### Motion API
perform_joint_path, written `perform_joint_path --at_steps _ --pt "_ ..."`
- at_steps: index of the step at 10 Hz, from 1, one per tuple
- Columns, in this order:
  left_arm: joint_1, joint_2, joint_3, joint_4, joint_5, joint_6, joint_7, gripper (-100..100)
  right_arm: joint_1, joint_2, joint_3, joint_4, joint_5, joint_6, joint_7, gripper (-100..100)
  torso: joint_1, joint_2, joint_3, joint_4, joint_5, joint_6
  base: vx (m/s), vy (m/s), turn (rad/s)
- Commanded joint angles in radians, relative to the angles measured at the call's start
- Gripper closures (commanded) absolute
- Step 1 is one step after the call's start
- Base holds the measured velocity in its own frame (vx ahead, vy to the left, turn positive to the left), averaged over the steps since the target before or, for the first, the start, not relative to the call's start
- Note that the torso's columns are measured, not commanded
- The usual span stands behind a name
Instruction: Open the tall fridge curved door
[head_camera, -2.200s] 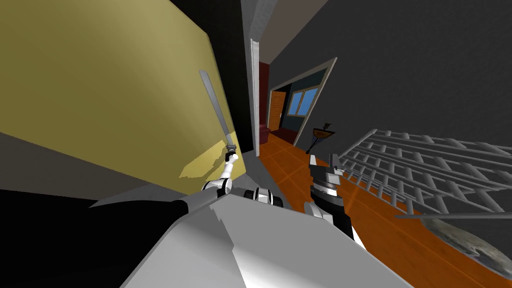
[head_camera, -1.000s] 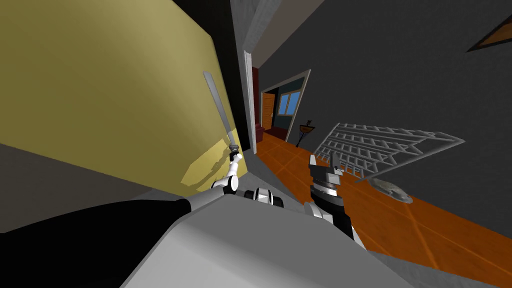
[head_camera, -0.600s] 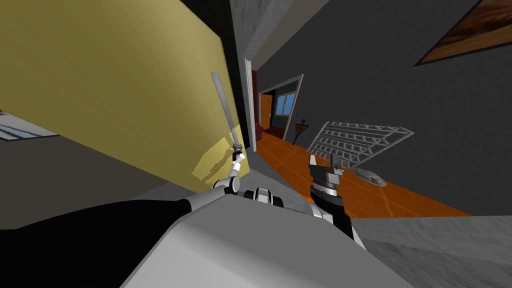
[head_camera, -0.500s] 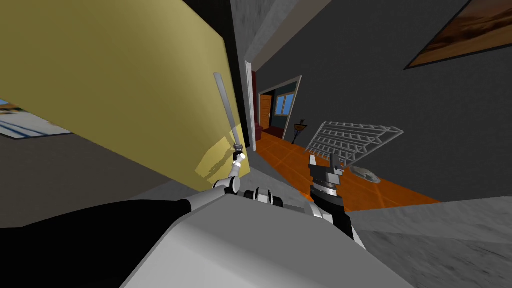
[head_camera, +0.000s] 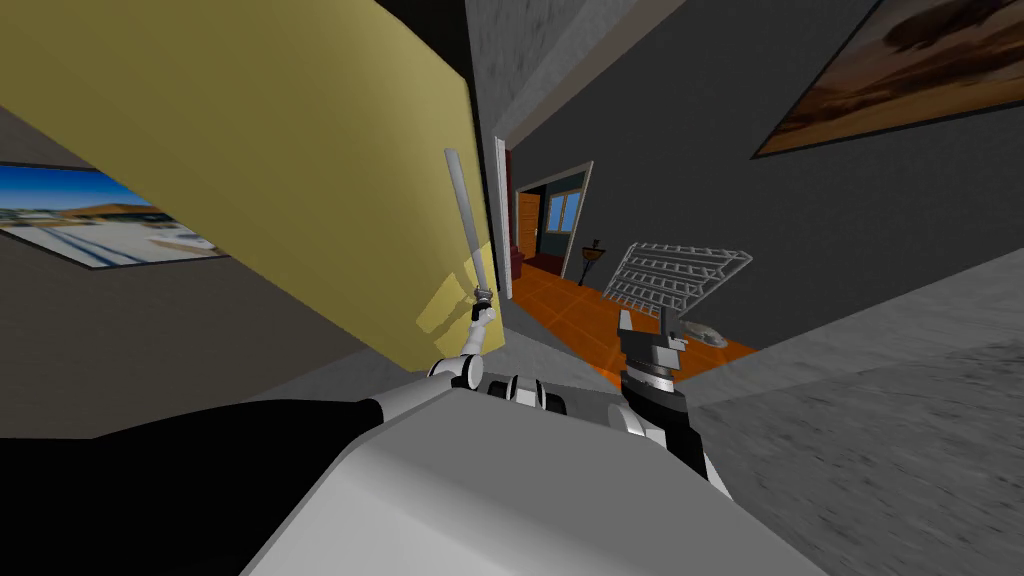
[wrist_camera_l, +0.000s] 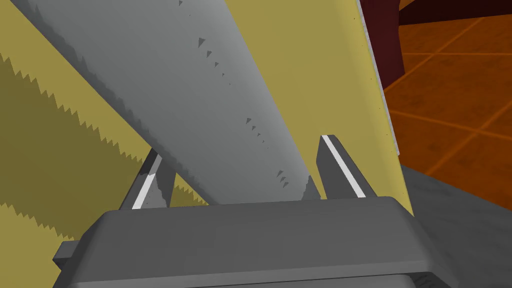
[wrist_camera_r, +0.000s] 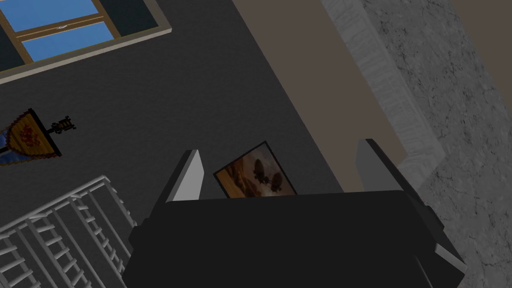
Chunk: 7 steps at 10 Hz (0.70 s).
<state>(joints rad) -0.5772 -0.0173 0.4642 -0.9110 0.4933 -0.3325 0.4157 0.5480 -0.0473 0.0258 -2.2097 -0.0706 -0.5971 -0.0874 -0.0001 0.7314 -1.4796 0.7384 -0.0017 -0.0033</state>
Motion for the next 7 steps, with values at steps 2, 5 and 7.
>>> perform_joint_path --at_steps 2,5,7 --pt "0.002 -0.006 -0.047 -0.001 -0.002 0.008 0.02 100 0.0 0.0 0.0 0.0 0.0 0.0 0.0 0 0.0 0.009 0.005 -0.002 0.003 0.006 -0.289 0.087 -0.118" --pt "0.003 -0.011 -0.093 -0.002 -0.005 0.015 0.04 100 0.0 0.0 0.0 0.0 0.0 0.0 0.0 0 0.002 0.004 0.002 -0.001 0.001 -0.001 -0.223 0.115 -0.098" --pt "0.004 -0.014 -0.116 -0.003 -0.006 0.019 0.05 100 0.0 0.0 0.0 0.0 0.0 0.0 0.0 0 0.003 0.006 0.003 -0.001 0.001 -0.003 -0.223 0.076 -0.076"
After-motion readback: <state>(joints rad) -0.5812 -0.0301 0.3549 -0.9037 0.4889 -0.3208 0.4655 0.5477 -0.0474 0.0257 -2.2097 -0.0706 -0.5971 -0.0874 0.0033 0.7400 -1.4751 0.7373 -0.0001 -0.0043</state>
